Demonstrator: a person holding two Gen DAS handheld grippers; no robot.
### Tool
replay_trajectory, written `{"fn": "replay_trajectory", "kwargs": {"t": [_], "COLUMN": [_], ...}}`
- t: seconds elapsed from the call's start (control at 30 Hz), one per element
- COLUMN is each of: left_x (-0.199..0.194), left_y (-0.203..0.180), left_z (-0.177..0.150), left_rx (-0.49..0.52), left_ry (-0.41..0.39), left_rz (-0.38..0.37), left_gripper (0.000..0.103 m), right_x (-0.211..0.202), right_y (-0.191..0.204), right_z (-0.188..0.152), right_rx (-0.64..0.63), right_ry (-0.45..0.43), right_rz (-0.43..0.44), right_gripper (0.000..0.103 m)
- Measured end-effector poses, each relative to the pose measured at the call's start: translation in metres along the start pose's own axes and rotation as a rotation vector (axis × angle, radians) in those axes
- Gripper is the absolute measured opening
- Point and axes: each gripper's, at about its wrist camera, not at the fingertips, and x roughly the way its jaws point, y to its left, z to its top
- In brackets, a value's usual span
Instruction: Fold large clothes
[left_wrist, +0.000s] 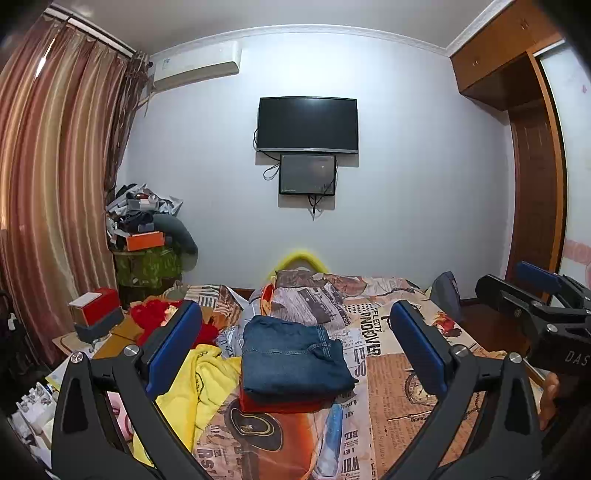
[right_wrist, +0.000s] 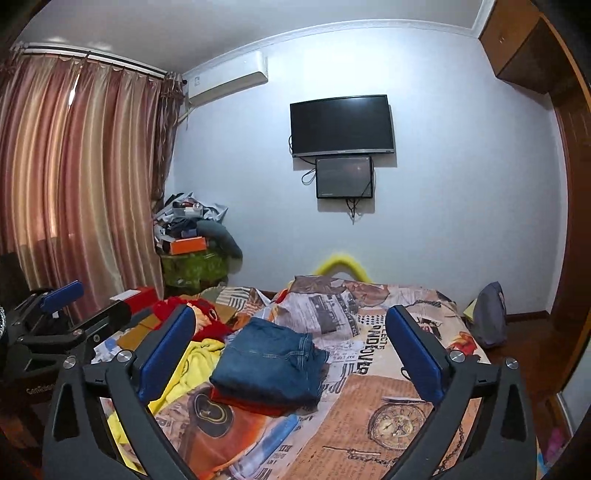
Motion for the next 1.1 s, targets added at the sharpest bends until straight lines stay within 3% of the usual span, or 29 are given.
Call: {"fn": "replay_trajectory", "kwargs": {"t": [1.1], "left_x": [0.0096], "left_y": [0.0065], "left_z": [-0.003], "left_rx": [-0.035], "left_ry": [0.036], "left_rz": [-0.003], "left_gripper": [0.103], "right_x": [-0.0018], "right_y": [-0.0036], "right_z": [-0.0002], "right_rx": [0.024], "right_ry": [0.031], "right_rz": [0.014], "right_gripper": [0.102]}}
